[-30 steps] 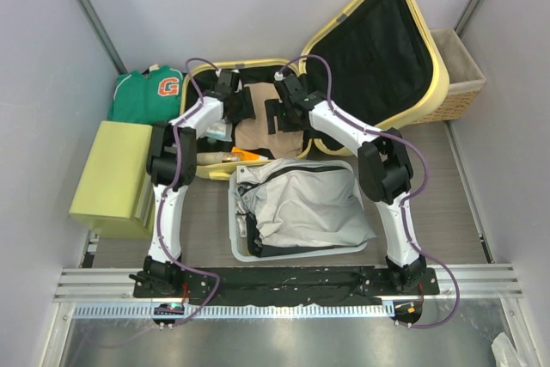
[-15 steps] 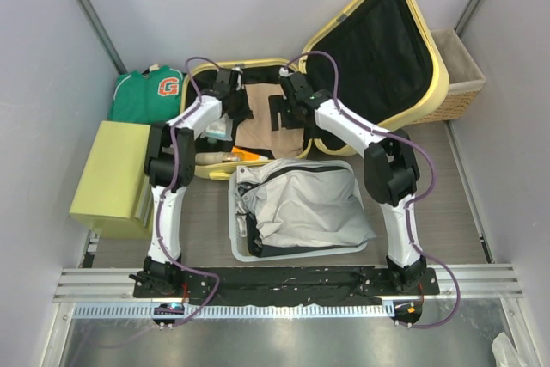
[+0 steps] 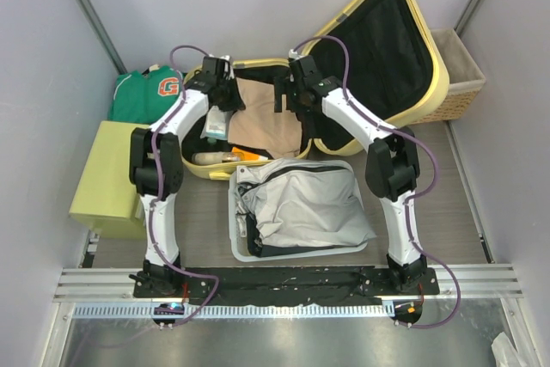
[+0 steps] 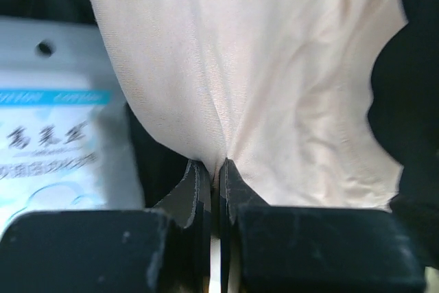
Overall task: Open, take out, and arrange the luggage
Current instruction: Pick up the clothes from the luggage.
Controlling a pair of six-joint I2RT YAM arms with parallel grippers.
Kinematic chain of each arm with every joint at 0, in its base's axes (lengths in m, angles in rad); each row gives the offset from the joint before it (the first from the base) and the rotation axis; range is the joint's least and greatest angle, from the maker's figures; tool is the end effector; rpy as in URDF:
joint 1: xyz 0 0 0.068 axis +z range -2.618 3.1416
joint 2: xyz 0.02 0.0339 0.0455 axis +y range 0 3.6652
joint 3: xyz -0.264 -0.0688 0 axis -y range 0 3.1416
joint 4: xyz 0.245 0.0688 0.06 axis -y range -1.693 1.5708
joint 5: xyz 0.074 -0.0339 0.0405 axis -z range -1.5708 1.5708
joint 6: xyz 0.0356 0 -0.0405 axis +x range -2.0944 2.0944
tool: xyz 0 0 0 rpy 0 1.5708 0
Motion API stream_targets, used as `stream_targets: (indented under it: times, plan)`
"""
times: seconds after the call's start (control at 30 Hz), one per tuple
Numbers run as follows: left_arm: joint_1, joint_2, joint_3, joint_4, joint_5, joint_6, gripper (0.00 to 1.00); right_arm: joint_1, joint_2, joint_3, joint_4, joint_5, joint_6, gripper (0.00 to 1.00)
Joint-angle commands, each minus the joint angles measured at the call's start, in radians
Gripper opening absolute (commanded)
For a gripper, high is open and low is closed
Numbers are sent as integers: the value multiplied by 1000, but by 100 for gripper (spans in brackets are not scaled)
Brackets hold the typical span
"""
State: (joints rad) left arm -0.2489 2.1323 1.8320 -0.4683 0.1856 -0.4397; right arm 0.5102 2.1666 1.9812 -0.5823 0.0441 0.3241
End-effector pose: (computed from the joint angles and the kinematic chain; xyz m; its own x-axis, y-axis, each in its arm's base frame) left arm 0.4740 -0.1272 0.2460 -0.7674 -0.2366 -0.5959 0.0486 0.9053 -0.4221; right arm 0.4361 0.2422 0.2697 -0.7210 -0.0389 -0.6918 -0.2432 0.9491 0.2001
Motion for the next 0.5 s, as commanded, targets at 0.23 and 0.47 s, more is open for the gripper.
stream_targets:
  times: [0.23,0.47]
  plan:
    - [111,-179,-160,-13,-28,45,0,8,139,171,-30,-32,3,88]
    - [128,-180,-165,-15,12,38,0,11,260,295,-44,-91,1,89]
